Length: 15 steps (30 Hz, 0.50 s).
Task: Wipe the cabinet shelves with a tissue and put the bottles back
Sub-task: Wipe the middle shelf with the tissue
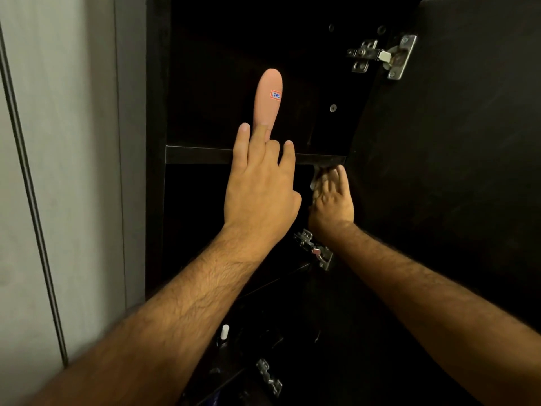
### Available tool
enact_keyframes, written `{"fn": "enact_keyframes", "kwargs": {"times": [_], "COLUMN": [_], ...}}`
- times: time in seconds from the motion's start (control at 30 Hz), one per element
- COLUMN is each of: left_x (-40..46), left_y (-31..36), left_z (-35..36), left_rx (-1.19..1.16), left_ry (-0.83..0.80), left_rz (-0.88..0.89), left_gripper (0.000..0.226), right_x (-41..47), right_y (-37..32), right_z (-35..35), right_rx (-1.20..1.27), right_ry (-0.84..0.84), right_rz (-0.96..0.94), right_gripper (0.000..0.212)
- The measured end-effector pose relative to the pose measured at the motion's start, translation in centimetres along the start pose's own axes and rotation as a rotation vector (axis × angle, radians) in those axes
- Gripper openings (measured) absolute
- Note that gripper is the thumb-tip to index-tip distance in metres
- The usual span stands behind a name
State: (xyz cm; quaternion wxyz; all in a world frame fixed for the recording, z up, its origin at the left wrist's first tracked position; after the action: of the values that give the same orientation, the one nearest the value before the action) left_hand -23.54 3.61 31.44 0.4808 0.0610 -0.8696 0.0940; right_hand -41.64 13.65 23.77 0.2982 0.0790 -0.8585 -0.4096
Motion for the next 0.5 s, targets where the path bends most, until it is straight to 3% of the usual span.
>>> {"fn": "enact_keyframes", "kwargs": {"times": [0.3,0.5], "left_x": [0.0,0.1], "left_y": [-0.1,0.0], "left_z": [0.0,0.0], "left_rx": [0.004,0.002], "left_ry": [0.013,0.005], "left_rz": [0.004,0.01], "left_gripper": [0.066,0.067], "right_x": [-2.1,-3.1], "right_y": [1.2,-3.0], "right_z": [1.4,3.5], "right_rx": [0.1,0.148], "right_ry": [0.08,0.013], "right_rz": [-0.033,-0.267], "right_gripper": [0.091,0.114]}}
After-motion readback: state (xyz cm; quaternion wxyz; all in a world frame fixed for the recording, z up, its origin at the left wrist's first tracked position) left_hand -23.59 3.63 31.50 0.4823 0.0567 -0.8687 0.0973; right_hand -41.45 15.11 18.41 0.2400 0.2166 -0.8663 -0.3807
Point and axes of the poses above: each hand's wrist, its own x-axis towards the middle knuckle, its own z-axis out of the palm, y = z × x, the point moved 8 cm from there along x, towards the middle knuckle, and after that the axes turned 2 degrees about y, right-handed, at the moved point
